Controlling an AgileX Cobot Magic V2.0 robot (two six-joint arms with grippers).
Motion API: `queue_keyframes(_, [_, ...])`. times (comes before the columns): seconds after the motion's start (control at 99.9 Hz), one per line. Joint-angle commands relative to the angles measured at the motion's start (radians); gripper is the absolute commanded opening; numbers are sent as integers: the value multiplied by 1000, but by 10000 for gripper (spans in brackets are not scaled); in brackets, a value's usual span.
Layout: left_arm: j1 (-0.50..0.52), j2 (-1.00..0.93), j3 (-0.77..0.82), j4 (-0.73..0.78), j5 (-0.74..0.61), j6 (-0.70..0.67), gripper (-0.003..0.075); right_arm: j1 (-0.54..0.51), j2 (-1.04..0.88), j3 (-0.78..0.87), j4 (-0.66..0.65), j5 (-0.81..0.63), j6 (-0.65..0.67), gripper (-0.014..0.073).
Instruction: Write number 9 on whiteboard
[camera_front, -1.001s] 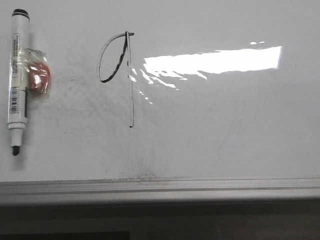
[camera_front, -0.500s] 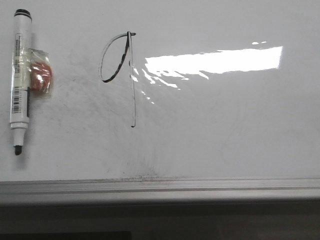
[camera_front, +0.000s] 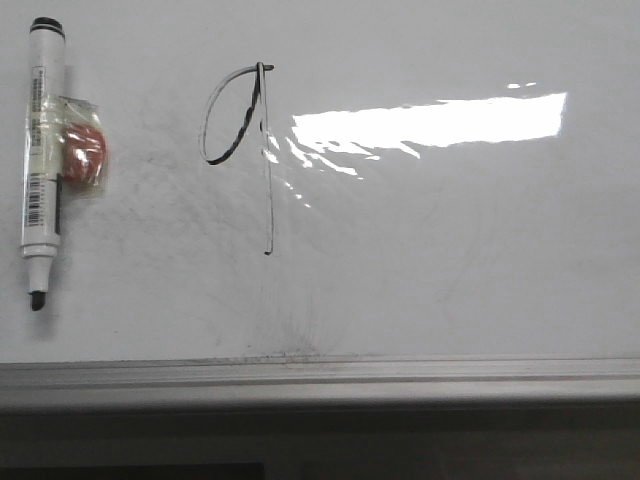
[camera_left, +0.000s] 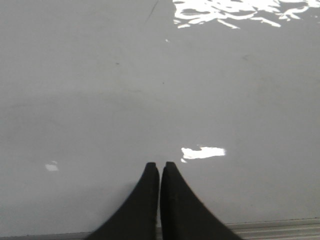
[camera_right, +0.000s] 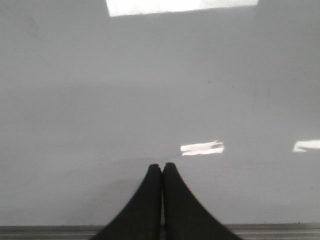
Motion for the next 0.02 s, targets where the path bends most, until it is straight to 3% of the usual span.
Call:
queue_keyframes(0.0, [1,-27,40,0,-46,0,-20,-6,-22,12,-2,-21,-8,-64])
queue_keyframes(0.01, [1,-27,40,0,-46,0,-20,-6,-22,12,-2,-21,-8,-64])
